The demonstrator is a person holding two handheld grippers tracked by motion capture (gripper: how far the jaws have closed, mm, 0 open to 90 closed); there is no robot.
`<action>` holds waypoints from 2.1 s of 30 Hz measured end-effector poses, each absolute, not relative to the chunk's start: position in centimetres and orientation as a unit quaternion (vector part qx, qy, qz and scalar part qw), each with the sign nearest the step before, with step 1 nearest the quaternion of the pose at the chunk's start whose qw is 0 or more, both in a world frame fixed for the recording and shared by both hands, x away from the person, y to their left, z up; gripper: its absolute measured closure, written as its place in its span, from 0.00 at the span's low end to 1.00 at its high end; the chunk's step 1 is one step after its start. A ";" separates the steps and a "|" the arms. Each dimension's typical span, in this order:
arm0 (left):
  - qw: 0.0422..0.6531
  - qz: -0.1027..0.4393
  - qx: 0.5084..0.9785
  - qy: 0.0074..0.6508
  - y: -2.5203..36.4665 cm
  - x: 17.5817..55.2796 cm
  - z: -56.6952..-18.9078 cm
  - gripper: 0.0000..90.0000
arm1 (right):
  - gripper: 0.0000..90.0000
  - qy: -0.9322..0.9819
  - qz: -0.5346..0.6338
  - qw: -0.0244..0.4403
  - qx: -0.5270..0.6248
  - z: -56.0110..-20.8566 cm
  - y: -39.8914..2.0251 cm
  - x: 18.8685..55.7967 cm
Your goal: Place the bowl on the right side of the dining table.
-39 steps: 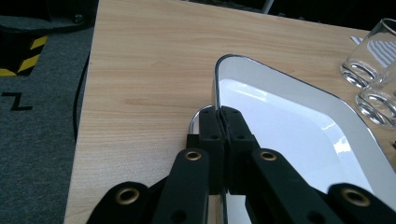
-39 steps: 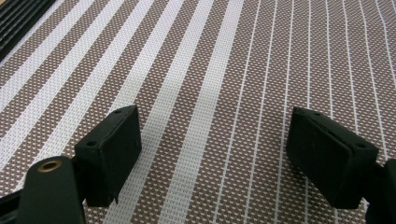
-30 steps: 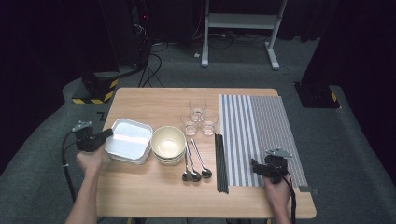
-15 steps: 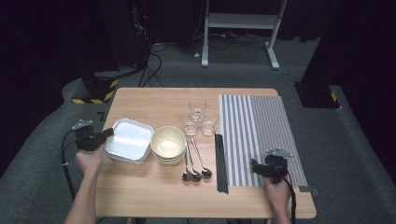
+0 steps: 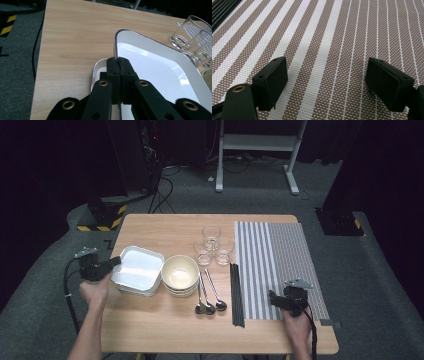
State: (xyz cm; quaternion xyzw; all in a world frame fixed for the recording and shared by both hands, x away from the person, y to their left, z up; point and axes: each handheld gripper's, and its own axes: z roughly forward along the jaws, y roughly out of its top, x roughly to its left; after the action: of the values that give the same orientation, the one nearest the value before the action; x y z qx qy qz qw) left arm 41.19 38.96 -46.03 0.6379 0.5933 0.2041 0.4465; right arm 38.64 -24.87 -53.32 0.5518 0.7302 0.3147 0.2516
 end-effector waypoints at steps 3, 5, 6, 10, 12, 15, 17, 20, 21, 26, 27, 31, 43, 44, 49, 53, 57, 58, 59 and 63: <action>0.448 0.205 0.636 0.594 39.0 41.2 -45.9 0.98 | 0.20 0.730 0.315 0.252 0.552 -53.3 -24.9 38.6; 0.450 0.204 0.635 0.594 39.0 41.2 -45.7 0.98 | 0.20 0.730 0.315 0.252 0.552 -53.3 -24.9 38.6; 0.451 0.205 0.635 0.593 39.0 41.1 -45.5 0.98 | 0.20 0.730 0.315 0.252 0.552 -53.3 -24.9 38.6; 0.456 0.202 0.633 0.592 38.9 41.1 -45.3 0.98 | 0.20 0.730 0.315 0.252 0.552 -53.3 -24.9 38.6; 0.455 0.204 0.635 0.590 38.8 41.1 -45.1 0.98 | 0.20 0.730 0.315 0.252 0.552 -53.3 -24.9 38.6; 0.454 0.206 0.638 0.587 38.7 41.1 -44.8 0.98 | 0.20 0.730 0.315 0.252 0.552 -53.3 -24.9 38.6; 0.455 0.206 0.637 0.587 38.7 41.1 -44.6 0.98 | 0.20 0.730 0.315 0.252 0.552 -53.3 -24.9 38.6; 0.459 0.204 0.636 0.586 38.7 41.1 -44.3 0.98 | 0.20 0.730 0.315 0.252 0.552 -53.3 -24.9 38.6; 0.460 0.204 0.635 0.586 38.6 41.1 -44.2 0.98 | 0.20 0.730 0.315 0.252 0.552 -53.3 -24.9 38.6; 0.464 0.203 0.637 0.581 38.5 41.0 -43.7 0.98 | 0.20 0.730 0.315 0.252 0.552 -53.3 -24.9 38.6; 0.464 0.204 0.637 0.581 38.5 41.0 -43.6 0.98 | 0.20 0.730 0.315 0.252 0.552 -53.3 -24.9 38.6; 0.468 0.202 0.635 0.581 38.5 41.0 -43.2 0.98 | 0.20 0.730 0.315 0.252 0.552 -53.3 -24.9 38.6; 0.478 0.191 0.631 0.580 38.7 41.1 -42.5 0.98 | 0.20 0.730 0.315 0.252 0.552 -53.3 -24.9 38.6; 0.479 0.190 0.631 0.580 38.6 41.1 -42.4 0.98 | 0.20 0.730 0.315 0.252 0.552 -53.3 -24.9 38.6; 0.479 0.191 0.636 0.574 38.3 41.2 -41.9 0.98 | 0.20 0.730 0.315 0.252 0.552 -53.3 -24.9 38.6; 0.482 0.189 0.636 0.572 38.1 41.3 -41.6 0.98 | 0.20 0.730 0.315 0.252 0.552 -53.3 -24.9 38.6; 0.483 0.188 0.638 0.570 37.9 41.3 -41.3 0.98 | 0.20 0.730 0.315 0.252 0.552 -53.3 -24.9 38.6; 0.482 0.188 0.638 0.570 37.8 41.4 -41.3 0.98 | 0.20 0.731 0.315 0.252 0.551 -53.3 -24.9 38.7; 0.482 0.189 0.640 0.569 37.8 41.4 -41.2 0.98 | 0.20 0.730 0.315 0.252 0.552 -53.3 -24.9 38.6; 0.485 0.188 0.641 0.564 37.4 41.4 -41.0 0.98 | 0.20 0.730 0.315 0.252 0.552 -53.3 -24.9 38.6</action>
State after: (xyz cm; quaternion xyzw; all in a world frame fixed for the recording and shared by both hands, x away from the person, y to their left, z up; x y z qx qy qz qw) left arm 41.43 37.42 -40.95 0.6410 0.5641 0.1883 0.4853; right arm 38.65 -24.88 -53.32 0.5517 0.7302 0.3147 0.2517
